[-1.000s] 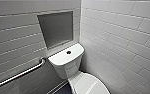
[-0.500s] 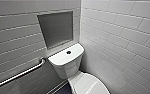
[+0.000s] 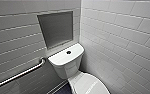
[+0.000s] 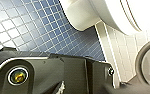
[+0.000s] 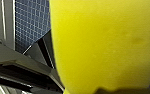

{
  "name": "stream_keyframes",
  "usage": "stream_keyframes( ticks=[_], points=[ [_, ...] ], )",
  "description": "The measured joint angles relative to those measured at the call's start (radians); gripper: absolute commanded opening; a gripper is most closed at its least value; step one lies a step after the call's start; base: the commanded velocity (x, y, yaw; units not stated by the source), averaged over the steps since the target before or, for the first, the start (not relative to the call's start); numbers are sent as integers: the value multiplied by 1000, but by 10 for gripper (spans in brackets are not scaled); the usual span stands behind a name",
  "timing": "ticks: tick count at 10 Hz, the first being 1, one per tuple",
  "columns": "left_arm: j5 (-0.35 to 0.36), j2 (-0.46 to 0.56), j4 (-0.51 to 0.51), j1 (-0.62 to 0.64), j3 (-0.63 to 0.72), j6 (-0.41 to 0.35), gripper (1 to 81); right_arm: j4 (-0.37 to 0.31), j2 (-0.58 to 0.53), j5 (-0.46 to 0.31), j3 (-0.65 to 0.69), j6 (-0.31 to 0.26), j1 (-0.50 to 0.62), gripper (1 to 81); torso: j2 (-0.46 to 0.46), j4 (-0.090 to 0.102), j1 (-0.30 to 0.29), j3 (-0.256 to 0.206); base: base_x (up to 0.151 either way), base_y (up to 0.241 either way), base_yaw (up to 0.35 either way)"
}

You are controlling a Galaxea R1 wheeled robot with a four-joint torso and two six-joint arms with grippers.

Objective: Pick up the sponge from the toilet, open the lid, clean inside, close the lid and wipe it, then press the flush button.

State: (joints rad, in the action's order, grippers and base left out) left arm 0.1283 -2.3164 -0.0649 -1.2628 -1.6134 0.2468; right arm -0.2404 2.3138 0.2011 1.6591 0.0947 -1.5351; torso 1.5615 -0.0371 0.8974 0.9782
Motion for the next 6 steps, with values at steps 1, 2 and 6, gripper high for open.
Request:
stream_keyframes(
  ticks=[1,2,6],
  points=[
    [-2,0,1,36,7,50,811,2,10,3,0,0,0,10,0,0,0,0,0,0,0],
    [-6,1,2,71,8,105,811,8,23,5,0,-1,-1,10,0,0,0,0,0,0,0],
    [-5,-56,3,157,-110,337,811,20,69,8,67,-2,-9,10,0,0,0,0,0,0,0]
  ],
)
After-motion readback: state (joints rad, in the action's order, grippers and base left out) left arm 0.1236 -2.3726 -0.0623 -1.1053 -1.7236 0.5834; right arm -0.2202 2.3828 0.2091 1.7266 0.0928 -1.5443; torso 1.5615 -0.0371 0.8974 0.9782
